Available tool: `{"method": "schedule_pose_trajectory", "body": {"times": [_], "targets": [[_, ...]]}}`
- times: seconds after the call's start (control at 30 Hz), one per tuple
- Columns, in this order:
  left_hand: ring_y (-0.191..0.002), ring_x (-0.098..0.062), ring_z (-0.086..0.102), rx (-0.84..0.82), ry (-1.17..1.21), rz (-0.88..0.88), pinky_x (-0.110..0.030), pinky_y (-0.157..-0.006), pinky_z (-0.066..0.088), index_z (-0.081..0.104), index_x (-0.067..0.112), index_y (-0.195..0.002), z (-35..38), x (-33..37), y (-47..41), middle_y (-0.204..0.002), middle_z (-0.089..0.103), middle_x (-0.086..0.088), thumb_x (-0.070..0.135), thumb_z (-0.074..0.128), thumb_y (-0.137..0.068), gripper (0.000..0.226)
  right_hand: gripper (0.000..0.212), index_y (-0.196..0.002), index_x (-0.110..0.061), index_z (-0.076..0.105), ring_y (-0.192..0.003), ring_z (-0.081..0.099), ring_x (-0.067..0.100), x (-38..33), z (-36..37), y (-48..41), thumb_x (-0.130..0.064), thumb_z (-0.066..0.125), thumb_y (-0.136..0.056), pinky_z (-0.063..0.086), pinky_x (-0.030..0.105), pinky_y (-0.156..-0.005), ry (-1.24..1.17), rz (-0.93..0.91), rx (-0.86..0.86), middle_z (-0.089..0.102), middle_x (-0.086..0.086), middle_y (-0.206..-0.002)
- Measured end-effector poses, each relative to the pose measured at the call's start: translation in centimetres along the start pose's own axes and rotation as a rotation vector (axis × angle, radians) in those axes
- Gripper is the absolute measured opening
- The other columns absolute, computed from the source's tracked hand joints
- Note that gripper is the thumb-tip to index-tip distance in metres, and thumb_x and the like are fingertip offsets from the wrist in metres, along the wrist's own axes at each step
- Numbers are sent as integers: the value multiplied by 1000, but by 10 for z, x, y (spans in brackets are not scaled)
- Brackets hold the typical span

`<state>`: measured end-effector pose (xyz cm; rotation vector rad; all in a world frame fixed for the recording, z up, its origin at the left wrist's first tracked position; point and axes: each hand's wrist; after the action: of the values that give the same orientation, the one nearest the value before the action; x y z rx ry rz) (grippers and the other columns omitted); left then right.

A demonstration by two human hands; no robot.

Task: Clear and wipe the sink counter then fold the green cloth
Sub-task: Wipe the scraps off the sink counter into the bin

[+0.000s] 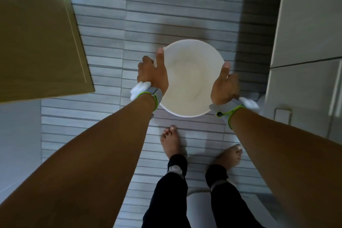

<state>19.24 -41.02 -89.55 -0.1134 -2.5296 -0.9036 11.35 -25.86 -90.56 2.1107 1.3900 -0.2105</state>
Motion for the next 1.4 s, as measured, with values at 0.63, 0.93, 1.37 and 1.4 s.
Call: {"method": "schedule_pose_trajectory", "body": {"times": [0.63, 0.93, 1.37, 1.4], "targets": [[-97, -37, 58, -18, 184, 281, -38, -77, 41, 54, 19, -82, -274, 151, 264, -98, 64, -12, 62, 37, -94, 48, 64, -109, 6, 54, -104, 58, 45, -135, -338, 167, -49, 23, -101, 45, 45, -88, -89, -202, -22, 57, 31, -118], [-91, -30, 52, 107, 157, 340, -37, -81, 40, 60, 20, -89, -306, 162, 338, -97, 57, -1, 66, 36, -91, 52, 52, -117, 2, 53, -110, 55, 39, -122, -432, 197, -39, 26, -101, 44, 41, -86, 117, -456, -272, 56, 21, -119], [-103, -45, 56, 251, -68, 299, -44, -80, 40, 56, 7, -110, -249, 182, 421, -115, 61, -28, 58, 30, -98, 59, 57, -123, -24, 47, -135, 26, 34, -15, -583, 42, -26, 56, -66, 19, 60, -108, 364, -198, 275, 36, 12, -142], [-104, -46, 56, 263, -88, 301, -46, -82, 42, 56, 6, -111, -246, 184, 424, -115, 61, -29, 58, 29, -98, 59, 58, -124, -22, 48, -132, 29, 35, -6, -584, 39, -27, 56, -67, 23, 59, -105, 357, -204, 264, 37, 14, -141]]}}
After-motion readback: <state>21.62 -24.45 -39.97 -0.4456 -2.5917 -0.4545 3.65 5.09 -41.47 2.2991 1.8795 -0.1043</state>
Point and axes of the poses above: each hand's wrist, its own y-axis away from the middle knuckle, its own z-axis out of the palm, x = y × z
